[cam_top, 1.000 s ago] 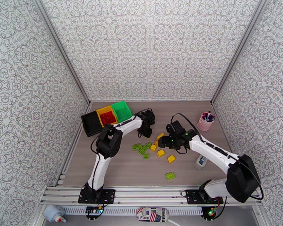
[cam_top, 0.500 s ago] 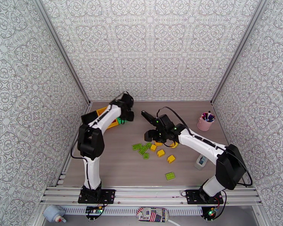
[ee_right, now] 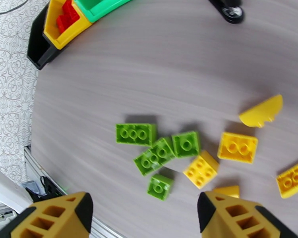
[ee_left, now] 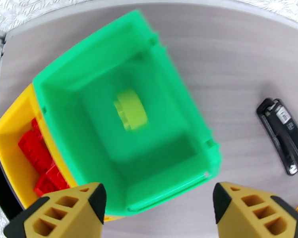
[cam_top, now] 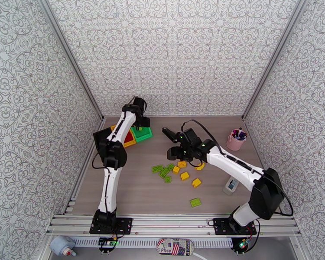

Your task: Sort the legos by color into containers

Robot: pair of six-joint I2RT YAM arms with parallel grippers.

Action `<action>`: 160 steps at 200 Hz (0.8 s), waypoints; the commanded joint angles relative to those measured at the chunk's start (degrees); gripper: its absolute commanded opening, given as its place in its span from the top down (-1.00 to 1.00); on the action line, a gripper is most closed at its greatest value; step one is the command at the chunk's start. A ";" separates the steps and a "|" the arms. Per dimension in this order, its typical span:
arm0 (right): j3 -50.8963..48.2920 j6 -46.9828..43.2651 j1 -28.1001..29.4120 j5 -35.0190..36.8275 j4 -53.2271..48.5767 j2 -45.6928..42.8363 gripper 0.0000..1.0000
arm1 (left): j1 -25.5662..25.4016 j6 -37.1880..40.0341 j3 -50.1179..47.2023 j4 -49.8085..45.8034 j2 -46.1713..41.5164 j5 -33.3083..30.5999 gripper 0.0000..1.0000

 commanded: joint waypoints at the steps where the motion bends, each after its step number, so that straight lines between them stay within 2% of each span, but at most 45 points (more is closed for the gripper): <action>1: -3.50 -0.96 -1.05 2.80 -2.06 -3.25 -0.49 | -2.75 -0.04 -9.51 3.41 -9.61 -2.18 -0.68; 32: -6.19 -1.14 -1.92 3.37 -2.49 -4.46 -0.49 | -6.64 -1.29 -25.74 9.56 -20.06 -0.44 -0.73; 69: -7.80 -1.66 -2.11 3.99 -3.28 -5.53 -0.49 | -12.58 -3.77 -40.76 13.24 -27.42 1.30 -0.73; 114: -11.20 -1.57 -2.07 4.72 -3.04 -7.29 -0.51 | -18.14 -16.67 -59.23 18.80 -36.49 5.73 -0.76; 160: -12.41 -1.58 -2.11 4.06 -2.01 -6.89 -0.52 | -23.08 -32.61 -72.30 27.65 -44.23 12.50 -0.82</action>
